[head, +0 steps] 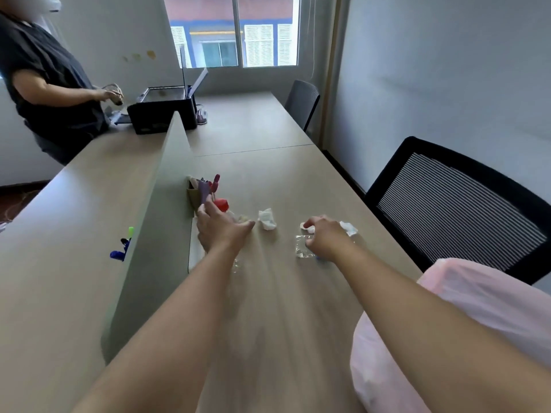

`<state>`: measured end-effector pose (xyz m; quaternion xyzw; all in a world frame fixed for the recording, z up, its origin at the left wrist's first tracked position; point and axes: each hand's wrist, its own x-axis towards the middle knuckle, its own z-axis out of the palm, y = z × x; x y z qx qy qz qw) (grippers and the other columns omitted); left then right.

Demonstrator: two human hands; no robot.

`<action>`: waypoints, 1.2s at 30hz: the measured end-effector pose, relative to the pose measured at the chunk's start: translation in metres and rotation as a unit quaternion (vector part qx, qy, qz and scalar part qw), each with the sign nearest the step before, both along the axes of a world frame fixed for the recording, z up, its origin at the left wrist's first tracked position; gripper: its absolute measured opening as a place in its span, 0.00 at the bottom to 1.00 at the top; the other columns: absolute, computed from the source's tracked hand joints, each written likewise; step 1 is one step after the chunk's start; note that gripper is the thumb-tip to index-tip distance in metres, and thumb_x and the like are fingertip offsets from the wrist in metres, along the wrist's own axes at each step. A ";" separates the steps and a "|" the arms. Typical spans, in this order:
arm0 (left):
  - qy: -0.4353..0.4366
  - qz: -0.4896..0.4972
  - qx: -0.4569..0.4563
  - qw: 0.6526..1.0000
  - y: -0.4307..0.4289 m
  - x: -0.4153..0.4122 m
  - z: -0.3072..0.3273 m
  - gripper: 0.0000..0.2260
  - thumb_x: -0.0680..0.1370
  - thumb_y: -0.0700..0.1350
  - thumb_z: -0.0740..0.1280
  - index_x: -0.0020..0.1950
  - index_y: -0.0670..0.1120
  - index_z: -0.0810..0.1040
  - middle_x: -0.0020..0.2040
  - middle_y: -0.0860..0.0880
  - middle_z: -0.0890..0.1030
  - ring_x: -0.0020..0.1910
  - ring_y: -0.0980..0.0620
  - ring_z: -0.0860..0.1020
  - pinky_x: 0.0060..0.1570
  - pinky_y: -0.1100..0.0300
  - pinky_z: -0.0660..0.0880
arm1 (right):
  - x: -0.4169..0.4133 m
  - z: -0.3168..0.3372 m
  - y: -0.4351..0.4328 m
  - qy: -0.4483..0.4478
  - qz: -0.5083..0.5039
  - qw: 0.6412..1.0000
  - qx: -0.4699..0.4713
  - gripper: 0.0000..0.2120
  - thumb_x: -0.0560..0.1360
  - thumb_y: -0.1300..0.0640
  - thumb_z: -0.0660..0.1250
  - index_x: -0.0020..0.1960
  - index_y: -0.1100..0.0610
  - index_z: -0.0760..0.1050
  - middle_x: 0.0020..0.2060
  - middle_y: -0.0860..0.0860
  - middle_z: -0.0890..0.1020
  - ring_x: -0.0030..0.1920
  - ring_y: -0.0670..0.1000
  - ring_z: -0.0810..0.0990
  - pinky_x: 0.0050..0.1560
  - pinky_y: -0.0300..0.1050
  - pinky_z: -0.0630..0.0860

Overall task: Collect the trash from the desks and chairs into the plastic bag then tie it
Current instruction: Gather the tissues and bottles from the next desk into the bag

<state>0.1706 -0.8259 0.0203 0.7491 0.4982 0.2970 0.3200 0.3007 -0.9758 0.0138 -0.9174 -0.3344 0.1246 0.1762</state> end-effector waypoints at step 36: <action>-0.341 -0.152 -0.065 0.926 -0.110 -0.013 0.163 0.09 0.77 0.54 0.65 0.54 0.53 0.73 0.45 0.52 0.78 0.49 0.48 0.78 0.55 0.53 0.75 | -0.028 0.166 -0.112 -0.050 -0.064 0.967 0.242 0.38 0.67 0.36 0.70 0.68 0.56 0.63 0.63 0.51 0.75 0.60 0.54 0.76 0.56 0.49 0.74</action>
